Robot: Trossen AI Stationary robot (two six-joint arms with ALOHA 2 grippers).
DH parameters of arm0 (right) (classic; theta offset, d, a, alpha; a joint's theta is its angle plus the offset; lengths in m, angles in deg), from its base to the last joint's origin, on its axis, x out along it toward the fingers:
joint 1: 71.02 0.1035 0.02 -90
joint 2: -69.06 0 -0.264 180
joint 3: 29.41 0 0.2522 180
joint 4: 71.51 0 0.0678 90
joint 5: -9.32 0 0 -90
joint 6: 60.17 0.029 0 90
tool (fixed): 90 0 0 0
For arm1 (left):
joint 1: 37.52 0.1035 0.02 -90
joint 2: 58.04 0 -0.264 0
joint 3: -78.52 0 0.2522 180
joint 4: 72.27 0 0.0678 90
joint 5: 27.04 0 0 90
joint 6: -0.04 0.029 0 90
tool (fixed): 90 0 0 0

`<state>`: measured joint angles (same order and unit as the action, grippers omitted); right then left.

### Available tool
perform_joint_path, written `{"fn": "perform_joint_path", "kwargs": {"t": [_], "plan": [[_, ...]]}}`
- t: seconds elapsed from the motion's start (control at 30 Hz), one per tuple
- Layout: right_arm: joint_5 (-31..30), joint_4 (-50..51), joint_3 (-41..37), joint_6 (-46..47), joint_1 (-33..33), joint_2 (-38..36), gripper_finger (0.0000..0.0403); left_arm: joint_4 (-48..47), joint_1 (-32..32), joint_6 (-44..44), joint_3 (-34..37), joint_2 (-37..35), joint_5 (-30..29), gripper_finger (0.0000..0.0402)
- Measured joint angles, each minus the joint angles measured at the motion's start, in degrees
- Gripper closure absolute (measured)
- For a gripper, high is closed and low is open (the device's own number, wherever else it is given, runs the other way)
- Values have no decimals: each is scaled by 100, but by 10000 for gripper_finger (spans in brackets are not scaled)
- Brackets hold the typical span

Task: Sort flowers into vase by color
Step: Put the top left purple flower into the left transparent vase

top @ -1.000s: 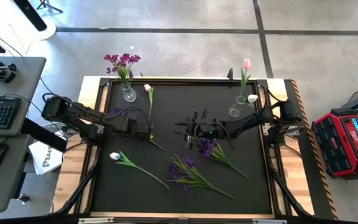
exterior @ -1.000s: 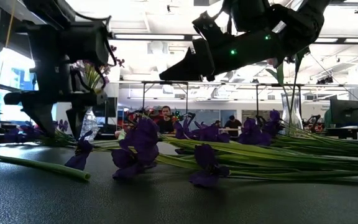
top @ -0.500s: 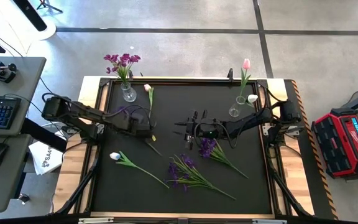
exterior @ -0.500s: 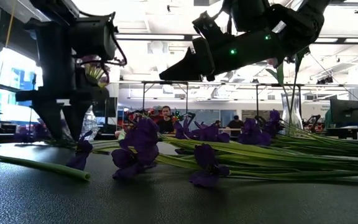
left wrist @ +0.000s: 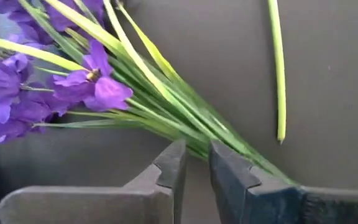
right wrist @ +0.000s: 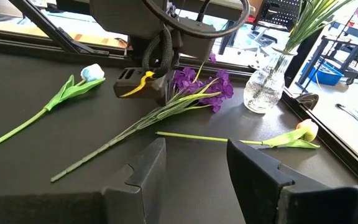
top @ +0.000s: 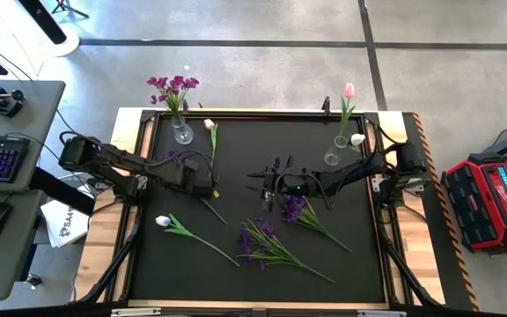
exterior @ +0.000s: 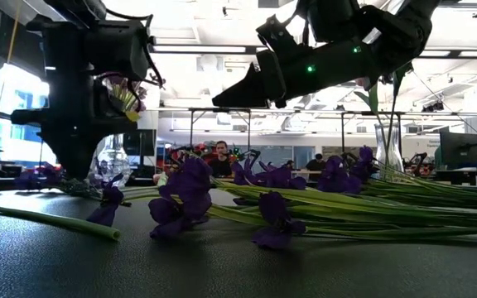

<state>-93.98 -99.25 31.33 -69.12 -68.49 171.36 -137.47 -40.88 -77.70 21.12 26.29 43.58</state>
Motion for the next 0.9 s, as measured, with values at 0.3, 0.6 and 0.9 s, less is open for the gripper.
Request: {"fn": "perform_joint_path", "kwargs": {"t": [0.3,0.6,0.9], "plan": [[0,4,0,-2,0,0,249,713,-282,-338,0,0,335,298],[0,6,0,-2,0,0,249,404,-692,-1016,0,0,681,174],[0,11,0,-20,0,0,249,308,-321,-1252,4,273,118,139]]}}
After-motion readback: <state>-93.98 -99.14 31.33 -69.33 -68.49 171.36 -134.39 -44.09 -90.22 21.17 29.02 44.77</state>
